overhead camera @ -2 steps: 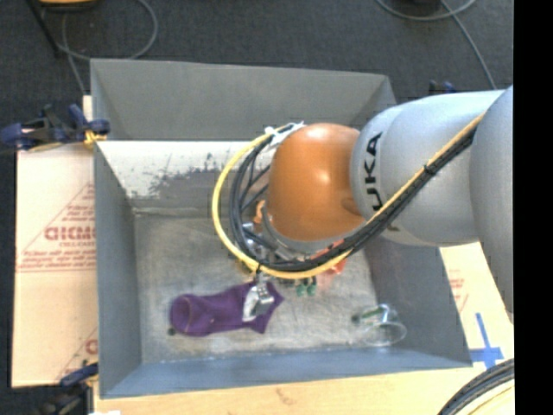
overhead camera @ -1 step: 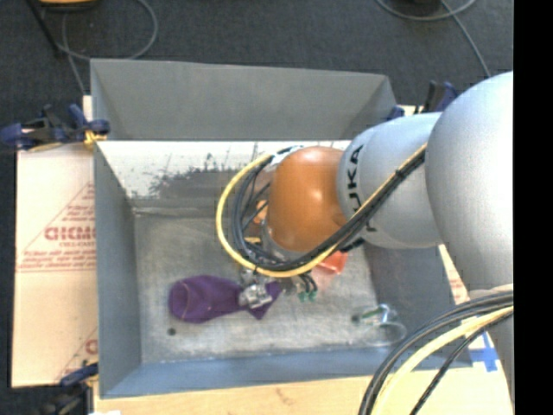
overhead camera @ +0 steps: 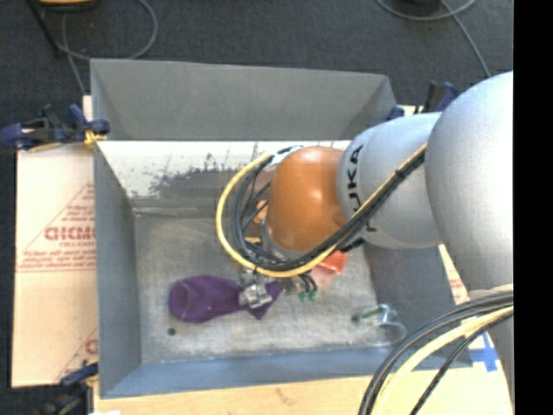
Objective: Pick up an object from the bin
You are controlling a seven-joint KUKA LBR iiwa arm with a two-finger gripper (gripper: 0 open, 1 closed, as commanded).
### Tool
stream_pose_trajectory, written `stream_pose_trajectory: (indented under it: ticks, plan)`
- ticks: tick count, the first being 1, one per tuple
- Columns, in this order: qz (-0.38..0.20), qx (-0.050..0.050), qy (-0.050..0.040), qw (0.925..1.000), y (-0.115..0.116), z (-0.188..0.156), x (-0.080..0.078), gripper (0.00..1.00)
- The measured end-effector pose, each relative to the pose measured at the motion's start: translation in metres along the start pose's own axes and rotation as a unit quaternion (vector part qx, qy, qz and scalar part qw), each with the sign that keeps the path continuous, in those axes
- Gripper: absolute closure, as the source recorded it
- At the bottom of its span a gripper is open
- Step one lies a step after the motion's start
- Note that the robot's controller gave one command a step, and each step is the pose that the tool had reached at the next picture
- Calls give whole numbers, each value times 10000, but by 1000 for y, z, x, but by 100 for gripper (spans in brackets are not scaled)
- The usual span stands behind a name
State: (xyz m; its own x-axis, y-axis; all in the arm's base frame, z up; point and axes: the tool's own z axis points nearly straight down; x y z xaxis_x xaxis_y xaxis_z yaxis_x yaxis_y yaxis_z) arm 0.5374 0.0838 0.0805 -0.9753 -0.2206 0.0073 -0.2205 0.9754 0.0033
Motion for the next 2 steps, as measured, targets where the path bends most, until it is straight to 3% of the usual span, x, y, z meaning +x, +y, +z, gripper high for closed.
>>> stream_pose_trajectory:
  ticks: [1,2]
  plan:
    - [-386,19,-39,9992,-2,-18,0,100]
    - [833,11,-53,9965,9,-160,45,100]
